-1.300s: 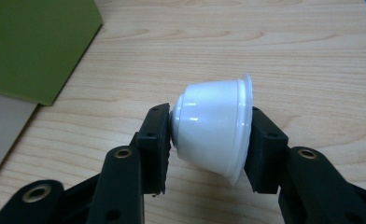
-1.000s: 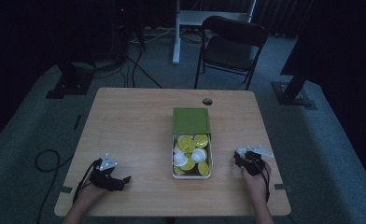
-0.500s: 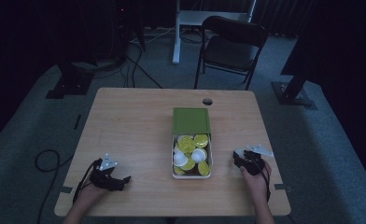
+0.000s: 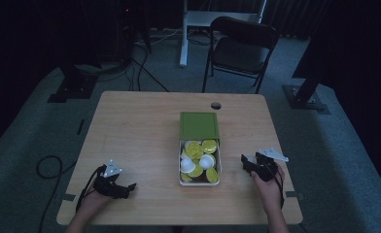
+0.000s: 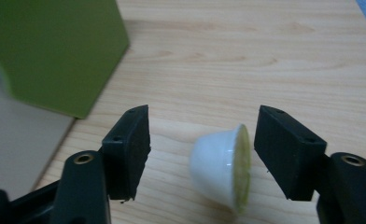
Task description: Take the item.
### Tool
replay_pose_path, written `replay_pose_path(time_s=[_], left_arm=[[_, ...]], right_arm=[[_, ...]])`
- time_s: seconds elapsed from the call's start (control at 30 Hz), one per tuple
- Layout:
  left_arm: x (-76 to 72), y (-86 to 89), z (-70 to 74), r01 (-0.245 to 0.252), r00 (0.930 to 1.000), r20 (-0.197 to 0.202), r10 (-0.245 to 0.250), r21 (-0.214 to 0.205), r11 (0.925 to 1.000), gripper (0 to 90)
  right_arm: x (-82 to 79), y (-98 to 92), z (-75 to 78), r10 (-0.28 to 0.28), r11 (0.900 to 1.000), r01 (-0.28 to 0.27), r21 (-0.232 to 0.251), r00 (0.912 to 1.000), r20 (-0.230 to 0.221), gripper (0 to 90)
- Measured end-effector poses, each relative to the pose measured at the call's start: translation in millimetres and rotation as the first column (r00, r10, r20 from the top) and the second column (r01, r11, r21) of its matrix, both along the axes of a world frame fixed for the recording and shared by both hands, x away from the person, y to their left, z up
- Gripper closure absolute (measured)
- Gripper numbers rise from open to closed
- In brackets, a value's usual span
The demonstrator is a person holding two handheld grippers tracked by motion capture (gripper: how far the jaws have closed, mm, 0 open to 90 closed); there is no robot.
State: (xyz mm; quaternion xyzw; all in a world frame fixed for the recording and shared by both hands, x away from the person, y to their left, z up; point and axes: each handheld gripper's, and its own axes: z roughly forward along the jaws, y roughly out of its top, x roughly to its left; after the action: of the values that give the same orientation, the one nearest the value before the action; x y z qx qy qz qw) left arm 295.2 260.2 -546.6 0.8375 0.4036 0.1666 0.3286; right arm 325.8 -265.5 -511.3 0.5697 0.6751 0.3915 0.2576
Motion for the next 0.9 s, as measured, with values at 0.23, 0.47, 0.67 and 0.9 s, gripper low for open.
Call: replay_pose_path(time_s=[0.23, 0.47, 0.67, 0.9], left_arm=[[0.0, 0.0, 0.0, 0.0, 1.0, 0.0, 0.0, 0.001, 1.0, 1.5], [0.0, 0.0, 0.0, 0.0, 1.0, 0.0, 0.0, 0.001, 1.0, 1.5], [0.0, 0.0, 0.0, 0.0, 1.0, 0.0, 0.0, 0.0, 1.0, 1.5], [0.0, 0.0, 0.0, 0.0, 1.0, 0.0, 0.0, 0.001, 1.0, 1.5]], right_arm=[[-5.3, 8.0, 9.5, 0.063, 0.9976, -0.064, 0.026, 0.9976, 0.029, 26.9], [-10.5, 14.7, 14.1, 0.085, 0.9964, -0.085, 0.003, 0.9955, 0.043, 21.5], [-14.5, 18.9, 14.7, 0.141, 0.9896, -0.142, 0.02, 0.9886, 0.053, 16.2], [-20.9, 25.7, 13.3, 0.231, 0.9728, -0.231, 0.0, 0.9713, 0.056, 12.9]])
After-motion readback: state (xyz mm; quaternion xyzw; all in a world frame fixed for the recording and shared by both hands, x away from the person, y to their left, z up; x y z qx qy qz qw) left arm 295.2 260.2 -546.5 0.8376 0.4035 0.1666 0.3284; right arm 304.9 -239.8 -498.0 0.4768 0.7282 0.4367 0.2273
